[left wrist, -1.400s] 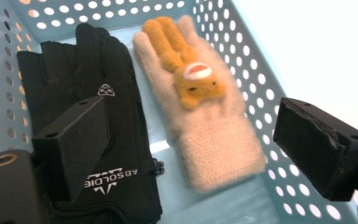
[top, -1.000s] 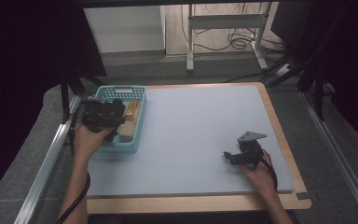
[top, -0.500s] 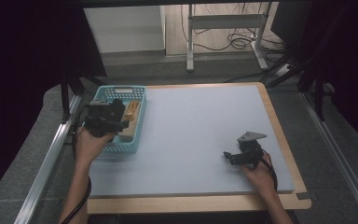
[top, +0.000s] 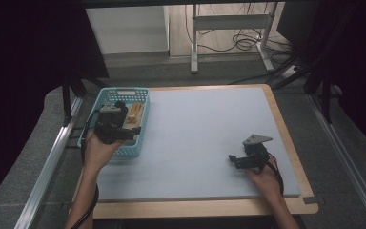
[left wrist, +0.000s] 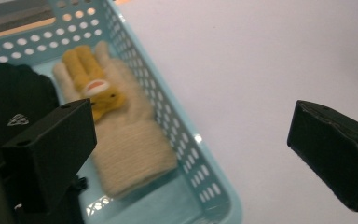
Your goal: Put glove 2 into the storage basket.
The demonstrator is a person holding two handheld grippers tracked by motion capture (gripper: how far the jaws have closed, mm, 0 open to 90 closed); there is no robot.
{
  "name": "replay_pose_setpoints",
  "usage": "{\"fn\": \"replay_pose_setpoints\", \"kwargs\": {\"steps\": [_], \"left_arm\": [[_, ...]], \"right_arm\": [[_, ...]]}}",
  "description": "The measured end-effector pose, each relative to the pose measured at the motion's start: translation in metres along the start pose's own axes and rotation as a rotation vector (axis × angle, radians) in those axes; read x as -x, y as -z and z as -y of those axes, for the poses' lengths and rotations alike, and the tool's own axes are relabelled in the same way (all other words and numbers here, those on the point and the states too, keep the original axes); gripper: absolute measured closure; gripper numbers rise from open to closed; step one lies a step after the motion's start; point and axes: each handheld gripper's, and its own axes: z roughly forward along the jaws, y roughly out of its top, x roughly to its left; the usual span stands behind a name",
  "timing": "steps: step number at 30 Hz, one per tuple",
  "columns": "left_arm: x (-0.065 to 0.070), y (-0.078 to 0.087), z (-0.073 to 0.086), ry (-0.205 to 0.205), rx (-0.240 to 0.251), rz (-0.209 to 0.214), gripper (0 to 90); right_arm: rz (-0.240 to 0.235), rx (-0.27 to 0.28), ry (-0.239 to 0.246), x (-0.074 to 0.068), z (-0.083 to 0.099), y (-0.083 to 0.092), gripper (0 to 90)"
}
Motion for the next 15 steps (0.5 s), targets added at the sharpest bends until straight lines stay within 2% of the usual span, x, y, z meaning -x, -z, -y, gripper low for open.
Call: {"fn": "replay_pose_setpoints", "kwargs": {"steps": [15], "left_arm": [[0.031, -0.019, 0.003, -0.053, 0.009, 0.062, 1.8]], "right_arm": [[0.001, 0.000, 0.001, 0.000, 0.000, 0.000, 15.8]]}}
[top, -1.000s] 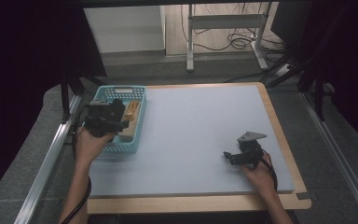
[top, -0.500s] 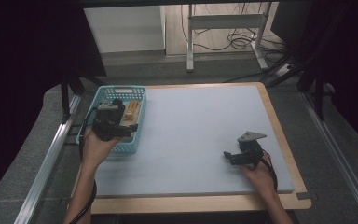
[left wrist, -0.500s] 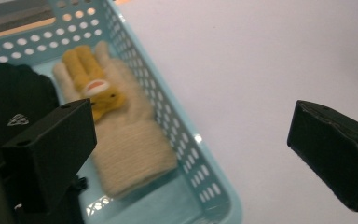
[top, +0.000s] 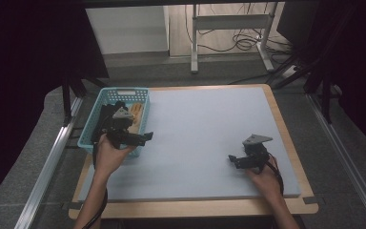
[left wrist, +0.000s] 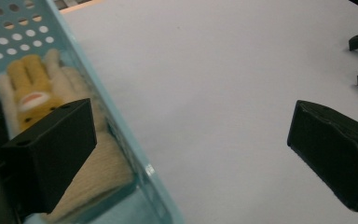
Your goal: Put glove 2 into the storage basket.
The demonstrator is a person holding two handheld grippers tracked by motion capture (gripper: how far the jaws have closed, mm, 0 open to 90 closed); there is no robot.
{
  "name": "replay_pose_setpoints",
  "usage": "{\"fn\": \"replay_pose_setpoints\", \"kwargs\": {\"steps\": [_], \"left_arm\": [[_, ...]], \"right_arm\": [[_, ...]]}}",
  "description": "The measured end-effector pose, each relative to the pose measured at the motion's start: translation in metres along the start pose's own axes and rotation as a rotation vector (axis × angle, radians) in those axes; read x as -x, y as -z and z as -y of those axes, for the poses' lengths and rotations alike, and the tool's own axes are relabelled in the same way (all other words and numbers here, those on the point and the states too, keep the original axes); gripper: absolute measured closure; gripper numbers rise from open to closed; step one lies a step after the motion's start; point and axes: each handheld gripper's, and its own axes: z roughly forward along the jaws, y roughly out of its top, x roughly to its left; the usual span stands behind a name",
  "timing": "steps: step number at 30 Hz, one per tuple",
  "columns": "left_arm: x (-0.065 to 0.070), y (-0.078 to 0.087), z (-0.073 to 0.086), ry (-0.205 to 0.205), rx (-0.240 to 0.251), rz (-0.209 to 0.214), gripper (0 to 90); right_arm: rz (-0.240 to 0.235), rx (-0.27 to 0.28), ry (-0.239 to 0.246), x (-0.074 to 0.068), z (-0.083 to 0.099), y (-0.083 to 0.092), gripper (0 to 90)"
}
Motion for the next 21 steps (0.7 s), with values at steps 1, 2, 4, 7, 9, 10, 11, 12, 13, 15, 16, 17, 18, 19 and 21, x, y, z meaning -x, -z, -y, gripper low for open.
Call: {"fn": "replay_pose_setpoints", "kwargs": {"steps": [1, 2, 4, 7, 9, 10, 11, 12, 13, 15, 16, 17, 18, 19, 21], "left_arm": [[0.002, -0.001, 0.000, -0.001, -0.004, 0.004, 1.8], [0.003, -0.002, 0.001, -0.002, -0.007, 0.007, 1.8], [0.007, -0.005, 0.002, -0.007, -0.005, 0.017, 1.8], [0.012, -0.009, 0.003, -0.010, 0.000, 0.033, 1.8], [0.015, -0.012, 0.004, -0.012, 0.003, 0.041, 1.8], [0.017, -0.014, 0.005, -0.019, 0.002, 0.046, 1.8], [0.019, -0.015, 0.006, -0.017, 0.003, 0.049, 1.8], [0.020, -0.016, 0.006, -0.023, 0.004, 0.053, 1.8], [0.022, -0.018, 0.007, -0.021, 0.005, 0.057, 1.8], [0.025, -0.020, 0.009, -0.021, 0.007, 0.065, 1.8], [0.026, -0.022, 0.010, -0.020, 0.007, 0.073, 1.9], [0.028, -0.023, 0.011, -0.026, 0.009, 0.079, 1.8], [0.029, -0.025, 0.012, -0.029, 0.009, 0.082, 1.8], [0.031, -0.026, 0.013, -0.029, 0.011, 0.086, 1.8], [0.033, -0.028, 0.015, -0.032, 0.013, 0.096, 1.8]], "right_arm": [[0.000, 0.000, -0.001, 0.000, 0.000, 0.000, 15.8], [0.000, 0.000, -0.001, 0.000, 0.000, 0.000, 15.8], [0.000, 0.000, -0.001, 0.000, 0.000, 0.000, 15.8], [-0.001, 0.000, -0.001, 0.000, 0.000, 0.000, 15.8], [0.000, 0.000, -0.001, 0.000, 0.000, 0.000, 15.8], [0.000, 0.000, -0.001, 0.000, 0.000, 0.000, 15.8], [-0.001, 0.000, -0.001, 0.000, 0.000, 0.000, 15.8], [0.000, -0.001, -0.001, 0.000, 0.000, 0.000, 15.8], [-0.001, 0.000, -0.001, 0.000, 0.000, 0.000, 15.8], [-0.001, 0.000, -0.001, 0.000, 0.000, 0.000, 15.8], [-0.001, 0.000, -0.002, 0.000, 0.000, 0.000, 15.8], [-0.001, 0.000, -0.002, 0.000, 0.000, 0.000, 15.8], [-0.001, 0.000, -0.002, 0.000, 0.000, 0.000, 15.8], [-0.001, 0.000, -0.003, 0.000, 0.000, 0.000, 15.8], [-0.001, 0.000, -0.003, 0.000, 0.000, 0.000, 15.8]]}}
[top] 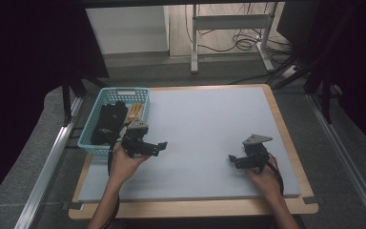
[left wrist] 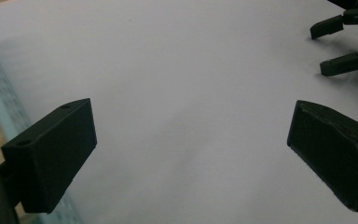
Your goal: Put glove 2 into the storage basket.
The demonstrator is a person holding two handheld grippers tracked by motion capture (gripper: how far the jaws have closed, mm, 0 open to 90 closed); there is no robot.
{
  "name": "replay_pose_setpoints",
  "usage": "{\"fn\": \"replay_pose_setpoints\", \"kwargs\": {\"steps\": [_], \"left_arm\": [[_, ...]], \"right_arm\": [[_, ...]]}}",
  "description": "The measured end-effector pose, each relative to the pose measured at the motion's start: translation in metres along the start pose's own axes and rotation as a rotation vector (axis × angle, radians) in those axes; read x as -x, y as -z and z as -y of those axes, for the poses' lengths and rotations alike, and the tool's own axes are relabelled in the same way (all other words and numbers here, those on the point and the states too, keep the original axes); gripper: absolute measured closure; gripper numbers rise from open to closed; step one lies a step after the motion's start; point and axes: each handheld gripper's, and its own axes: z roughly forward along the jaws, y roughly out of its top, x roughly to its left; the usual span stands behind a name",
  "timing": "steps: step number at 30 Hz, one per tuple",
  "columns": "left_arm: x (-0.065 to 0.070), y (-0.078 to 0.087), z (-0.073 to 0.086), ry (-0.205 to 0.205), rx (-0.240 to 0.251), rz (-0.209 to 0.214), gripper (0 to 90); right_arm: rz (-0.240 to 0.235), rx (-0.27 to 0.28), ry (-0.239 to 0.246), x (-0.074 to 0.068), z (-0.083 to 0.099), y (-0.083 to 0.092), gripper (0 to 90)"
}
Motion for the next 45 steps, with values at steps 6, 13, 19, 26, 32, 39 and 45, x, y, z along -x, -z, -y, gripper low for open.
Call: {"fn": "replay_pose_setpoints", "kwargs": {"steps": [6, 13, 19, 26, 32, 39, 45], "left_arm": [[0.013, -0.007, 0.003, -0.021, 0.011, 0.033, 1.8], [0.029, -0.017, 0.007, -0.048, 0.010, 0.066, 1.9], [0.039, -0.024, 0.011, -0.061, 0.015, 0.089, 1.9], [0.049, -0.033, 0.020, -0.088, 0.006, 0.099, 2.1], [0.055, -0.041, 0.029, -0.127, -0.026, 0.093, 1.0], [0.058, -0.049, 0.039, -0.135, -0.062, 0.084, 0.0], [0.058, -0.054, 0.051, -0.139, -0.094, 0.073, 0.0]], "right_arm": [[0.000, 0.000, 0.000, 0.000, 0.000, 0.000, 15.8], [0.000, 0.000, 0.000, 0.000, 0.000, 0.000, 15.8], [0.000, 0.000, 0.000, 0.000, 0.000, 0.000, 15.8], [0.000, 0.000, 0.000, 0.000, 0.000, 0.000, 15.8], [0.000, 0.000, 0.001, 0.000, 0.000, 0.000, 15.9], [0.001, 0.000, 0.001, 0.000, 0.000, 0.000, 15.8], [0.001, 0.000, 0.002, 0.000, 0.000, 0.000, 15.8]]}}
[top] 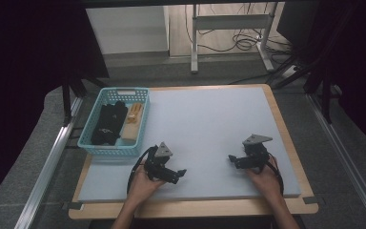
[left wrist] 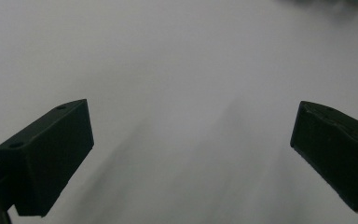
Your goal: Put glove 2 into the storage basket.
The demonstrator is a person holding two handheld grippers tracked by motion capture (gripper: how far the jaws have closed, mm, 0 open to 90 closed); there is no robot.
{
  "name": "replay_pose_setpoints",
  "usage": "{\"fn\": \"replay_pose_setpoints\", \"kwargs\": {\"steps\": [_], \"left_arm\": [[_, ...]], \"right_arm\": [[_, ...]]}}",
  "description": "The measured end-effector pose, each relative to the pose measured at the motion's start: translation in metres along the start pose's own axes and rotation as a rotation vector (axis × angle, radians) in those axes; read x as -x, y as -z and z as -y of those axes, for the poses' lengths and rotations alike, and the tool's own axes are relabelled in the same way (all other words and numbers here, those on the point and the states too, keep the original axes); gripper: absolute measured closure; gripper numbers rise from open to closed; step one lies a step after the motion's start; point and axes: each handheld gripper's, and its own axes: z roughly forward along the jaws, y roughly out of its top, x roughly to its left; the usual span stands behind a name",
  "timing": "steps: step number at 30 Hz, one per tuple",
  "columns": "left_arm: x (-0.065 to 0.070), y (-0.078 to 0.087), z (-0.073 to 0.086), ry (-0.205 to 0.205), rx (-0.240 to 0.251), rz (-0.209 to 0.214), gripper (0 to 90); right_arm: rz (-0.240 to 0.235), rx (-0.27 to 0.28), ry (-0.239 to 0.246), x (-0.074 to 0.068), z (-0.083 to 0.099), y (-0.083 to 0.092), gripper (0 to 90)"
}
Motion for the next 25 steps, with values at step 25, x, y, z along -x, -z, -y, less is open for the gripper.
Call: {"fn": "replay_pose_setpoints", "kwargs": {"steps": [25], "left_arm": [[0.004, -0.009, 0.015, -0.016, -0.085, -0.056, 0.0]], "right_arm": [[0.000, 0.000, 0.001, 0.000, 0.000, 0.000, 15.8]]}}
